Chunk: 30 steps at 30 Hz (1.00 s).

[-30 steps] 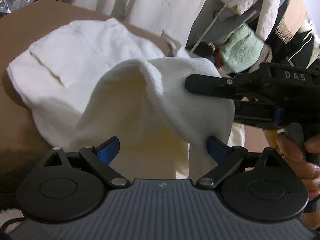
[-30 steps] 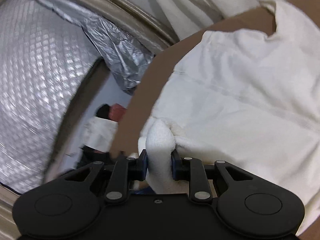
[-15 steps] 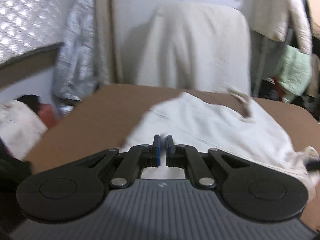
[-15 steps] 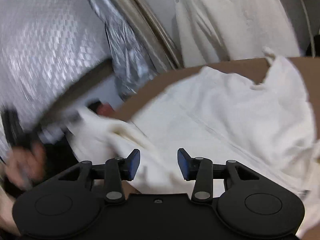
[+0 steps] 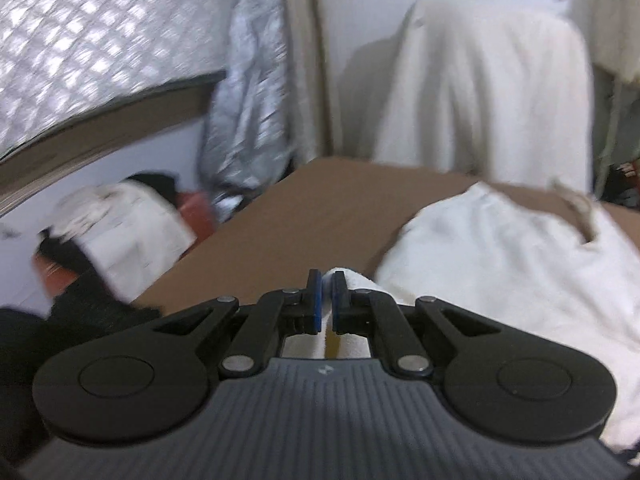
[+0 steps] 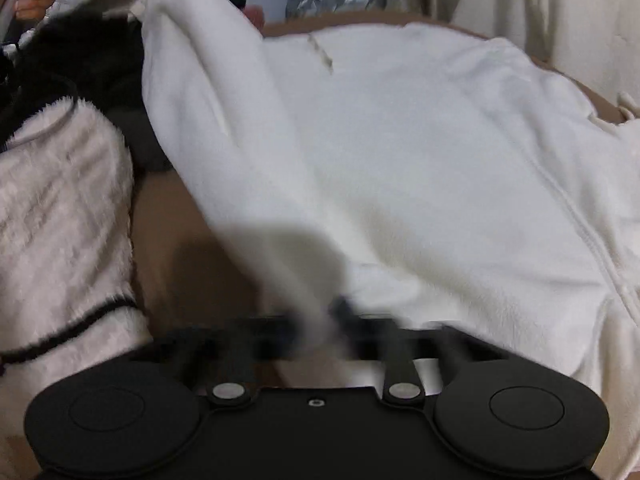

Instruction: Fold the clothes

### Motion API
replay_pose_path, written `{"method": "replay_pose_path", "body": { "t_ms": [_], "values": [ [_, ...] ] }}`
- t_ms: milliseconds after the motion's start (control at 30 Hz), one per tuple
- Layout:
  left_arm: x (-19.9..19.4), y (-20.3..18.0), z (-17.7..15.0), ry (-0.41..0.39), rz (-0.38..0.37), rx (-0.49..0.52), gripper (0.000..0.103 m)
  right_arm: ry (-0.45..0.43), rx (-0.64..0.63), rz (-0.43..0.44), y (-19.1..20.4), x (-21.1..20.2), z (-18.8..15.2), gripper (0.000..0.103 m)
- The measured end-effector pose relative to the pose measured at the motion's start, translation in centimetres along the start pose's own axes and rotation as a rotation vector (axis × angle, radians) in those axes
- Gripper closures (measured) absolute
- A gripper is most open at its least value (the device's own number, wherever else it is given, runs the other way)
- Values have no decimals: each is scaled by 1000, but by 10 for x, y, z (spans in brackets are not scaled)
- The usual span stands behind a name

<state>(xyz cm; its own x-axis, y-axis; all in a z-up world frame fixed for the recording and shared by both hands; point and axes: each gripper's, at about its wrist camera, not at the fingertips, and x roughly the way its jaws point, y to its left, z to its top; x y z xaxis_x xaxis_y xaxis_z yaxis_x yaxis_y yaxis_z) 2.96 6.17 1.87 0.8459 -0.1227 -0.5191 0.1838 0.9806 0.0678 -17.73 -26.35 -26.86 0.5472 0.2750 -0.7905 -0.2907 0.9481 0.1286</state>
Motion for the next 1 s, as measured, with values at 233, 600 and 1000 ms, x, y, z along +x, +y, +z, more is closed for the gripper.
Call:
{"method": "replay_pose_path", "body": {
  "t_ms": [233, 600, 1000],
  "values": [
    [30, -16, -10, 83, 130, 14, 99, 103, -39, 134, 10, -24, -3, 88],
    [78, -115, 73, 94, -26, 4, 93, 137, 18, 124, -38, -87, 50, 59],
    [191, -229, 53, 224, -218, 197, 46, 94, 701, -172, -290, -111, 130, 49]
  ]
}}
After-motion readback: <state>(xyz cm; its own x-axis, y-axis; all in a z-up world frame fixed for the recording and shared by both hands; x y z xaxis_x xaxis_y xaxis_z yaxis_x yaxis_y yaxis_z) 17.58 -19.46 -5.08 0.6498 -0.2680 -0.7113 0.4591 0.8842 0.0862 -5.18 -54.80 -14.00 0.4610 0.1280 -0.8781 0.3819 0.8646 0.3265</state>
